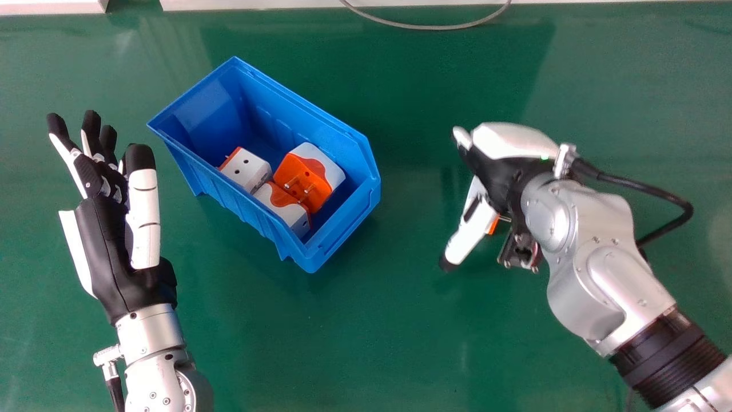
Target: Pick all objects and put in blue box
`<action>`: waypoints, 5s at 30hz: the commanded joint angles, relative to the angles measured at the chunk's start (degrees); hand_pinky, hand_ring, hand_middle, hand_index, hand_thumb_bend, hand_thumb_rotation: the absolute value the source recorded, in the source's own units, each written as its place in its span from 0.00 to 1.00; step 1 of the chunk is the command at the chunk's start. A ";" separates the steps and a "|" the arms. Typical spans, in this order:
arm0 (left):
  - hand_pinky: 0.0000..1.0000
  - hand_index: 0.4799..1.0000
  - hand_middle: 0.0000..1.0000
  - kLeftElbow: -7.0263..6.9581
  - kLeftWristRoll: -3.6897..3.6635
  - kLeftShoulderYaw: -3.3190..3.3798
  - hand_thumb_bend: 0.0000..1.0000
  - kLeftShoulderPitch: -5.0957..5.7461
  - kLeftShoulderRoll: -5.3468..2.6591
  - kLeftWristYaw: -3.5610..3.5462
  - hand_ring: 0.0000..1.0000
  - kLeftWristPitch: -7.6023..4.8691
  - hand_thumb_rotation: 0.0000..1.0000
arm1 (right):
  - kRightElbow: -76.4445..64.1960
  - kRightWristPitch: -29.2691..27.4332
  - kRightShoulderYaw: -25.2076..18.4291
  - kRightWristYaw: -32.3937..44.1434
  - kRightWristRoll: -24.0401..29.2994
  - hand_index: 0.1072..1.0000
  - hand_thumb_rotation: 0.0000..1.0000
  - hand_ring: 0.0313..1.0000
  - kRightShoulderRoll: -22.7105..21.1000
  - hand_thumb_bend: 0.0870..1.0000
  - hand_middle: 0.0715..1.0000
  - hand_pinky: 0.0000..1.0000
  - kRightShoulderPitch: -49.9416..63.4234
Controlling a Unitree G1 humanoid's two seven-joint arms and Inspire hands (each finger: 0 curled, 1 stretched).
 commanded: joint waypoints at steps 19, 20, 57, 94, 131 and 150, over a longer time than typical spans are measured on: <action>0.93 0.98 0.99 -0.90 0.02 -0.20 0.71 -0.23 0.34 -0.52 0.98 -0.50 0.70 | 6.34 -11.42 -4.39 -14.07 5.38 0.56 0.03 0.53 2.28 0.61 0.58 0.43 2.38; 0.93 0.99 0.99 -0.81 0.09 -0.19 0.70 -0.27 0.37 -0.47 0.98 -0.52 0.71 | 5.76 -11.92 -4.59 -14.34 5.61 0.52 0.02 0.48 2.05 0.56 0.53 0.38 2.70; 0.92 0.97 0.99 -0.86 0.70 -0.03 0.71 0.56 0.39 0.30 0.98 -1.22 0.71 | -15.30 -17.21 -10.80 -19.18 8.49 0.45 0.00 0.38 -0.09 0.47 0.46 0.35 8.84; 0.92 0.96 0.98 -0.73 0.40 0.03 0.74 0.14 0.40 0.47 0.97 -0.85 0.69 | -17.01 -36.72 -4.71 -34.09 6.05 0.48 0.00 0.38 15.11 0.45 0.45 0.28 8.25; 0.93 0.96 0.98 0.78 2.86 -0.27 0.71 -1.15 1.39 3.01 0.98 -2.37 0.71 | 8.78 -37.44 0.75 -46.87 -2.58 0.91 0.22 0.97 15.96 0.98 0.99 0.83 -4.23; 0.91 0.94 0.97 0.69 2.01 -0.12 0.75 -0.07 1.10 2.34 0.97 -2.54 0.71 | -1.88 -37.28 -0.95 -50.01 -1.95 1.00 0.29 1.00 14.26 0.99 1.00 0.98 3.12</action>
